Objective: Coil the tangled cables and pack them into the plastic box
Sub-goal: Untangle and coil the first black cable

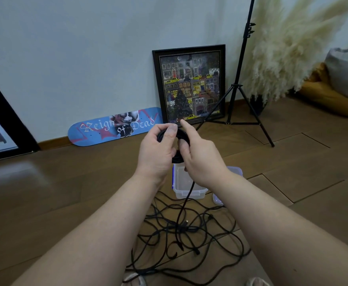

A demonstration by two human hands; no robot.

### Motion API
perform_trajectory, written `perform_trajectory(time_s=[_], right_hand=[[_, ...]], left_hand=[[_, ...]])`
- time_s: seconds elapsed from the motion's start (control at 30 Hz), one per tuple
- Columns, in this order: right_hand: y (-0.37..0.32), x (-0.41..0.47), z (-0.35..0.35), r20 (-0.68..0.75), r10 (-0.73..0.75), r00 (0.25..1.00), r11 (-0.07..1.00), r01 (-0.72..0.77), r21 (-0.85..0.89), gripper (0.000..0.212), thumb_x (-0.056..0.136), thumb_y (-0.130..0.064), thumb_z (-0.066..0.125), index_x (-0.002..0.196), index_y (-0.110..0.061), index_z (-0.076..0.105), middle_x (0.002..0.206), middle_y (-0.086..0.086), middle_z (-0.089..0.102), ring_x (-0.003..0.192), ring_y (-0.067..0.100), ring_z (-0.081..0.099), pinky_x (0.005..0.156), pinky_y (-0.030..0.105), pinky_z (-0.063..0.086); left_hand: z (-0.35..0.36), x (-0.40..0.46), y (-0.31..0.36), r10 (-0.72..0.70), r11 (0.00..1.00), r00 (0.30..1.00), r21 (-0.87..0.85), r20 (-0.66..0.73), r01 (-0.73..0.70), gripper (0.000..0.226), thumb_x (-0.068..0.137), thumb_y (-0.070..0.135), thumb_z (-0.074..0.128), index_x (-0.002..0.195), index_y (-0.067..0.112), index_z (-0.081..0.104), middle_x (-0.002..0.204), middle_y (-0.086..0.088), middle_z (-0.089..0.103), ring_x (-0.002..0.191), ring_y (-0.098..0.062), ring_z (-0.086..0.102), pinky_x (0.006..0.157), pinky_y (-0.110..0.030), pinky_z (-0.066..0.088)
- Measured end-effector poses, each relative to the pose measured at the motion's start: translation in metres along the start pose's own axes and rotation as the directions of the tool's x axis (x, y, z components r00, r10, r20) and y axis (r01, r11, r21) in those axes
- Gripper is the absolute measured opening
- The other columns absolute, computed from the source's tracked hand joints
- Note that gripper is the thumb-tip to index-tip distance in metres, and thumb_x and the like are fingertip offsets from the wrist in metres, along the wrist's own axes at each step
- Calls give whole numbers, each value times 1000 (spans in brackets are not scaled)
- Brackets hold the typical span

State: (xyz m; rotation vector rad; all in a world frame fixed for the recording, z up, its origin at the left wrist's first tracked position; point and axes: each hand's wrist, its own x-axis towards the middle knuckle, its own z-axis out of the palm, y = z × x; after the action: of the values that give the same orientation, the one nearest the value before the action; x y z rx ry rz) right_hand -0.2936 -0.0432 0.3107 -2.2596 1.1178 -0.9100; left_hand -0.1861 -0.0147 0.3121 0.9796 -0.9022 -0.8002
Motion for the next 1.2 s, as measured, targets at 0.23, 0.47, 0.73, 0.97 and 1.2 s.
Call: perform_trajectory(time_s=[0.23,0.47,0.73,0.97,1.2], right_hand=[[-11,-1,11,-191,-62,980,991,84,108,46,102,-19,40,148,-17,37,129,10,61,116,29,56,95,38,42],[-3,5,10,-229,129,965,953,-57,297,31,103,-19,37,131,-20,52,113,0,65,104,20,59,87,34,47],[-4,8,9,-129,172,977,832,-74,549,32,101,-9,40,128,-18,54,111,1,63,83,18,59,67,34,50],[-8,5,-6,165,131,978,529,-210,823,36,97,-1,47,129,-16,55,106,5,61,62,22,51,47,26,47],[14,6,-28,-9,94,996,827,-74,557,12,89,-8,65,97,-15,69,75,-8,64,64,-1,55,62,16,43]], left_hand=[[4,-1,-1,-27,998,992,-55,-126,21,13,101,24,51,93,13,54,52,12,47,46,-3,38,52,-21,37],[13,-9,-7,1,984,1000,178,-28,4,13,100,17,52,113,18,54,98,0,64,91,-12,62,78,-25,53],[3,0,-3,-39,998,996,52,-81,43,29,100,7,48,110,30,63,76,1,57,67,-9,53,80,-38,52],[-11,2,17,-116,983,990,-136,85,127,28,104,5,37,112,20,59,61,4,44,56,-5,38,60,-22,46],[-15,7,11,-45,999,999,21,-17,46,29,103,6,40,103,26,61,78,2,51,55,-4,38,71,-26,41]])
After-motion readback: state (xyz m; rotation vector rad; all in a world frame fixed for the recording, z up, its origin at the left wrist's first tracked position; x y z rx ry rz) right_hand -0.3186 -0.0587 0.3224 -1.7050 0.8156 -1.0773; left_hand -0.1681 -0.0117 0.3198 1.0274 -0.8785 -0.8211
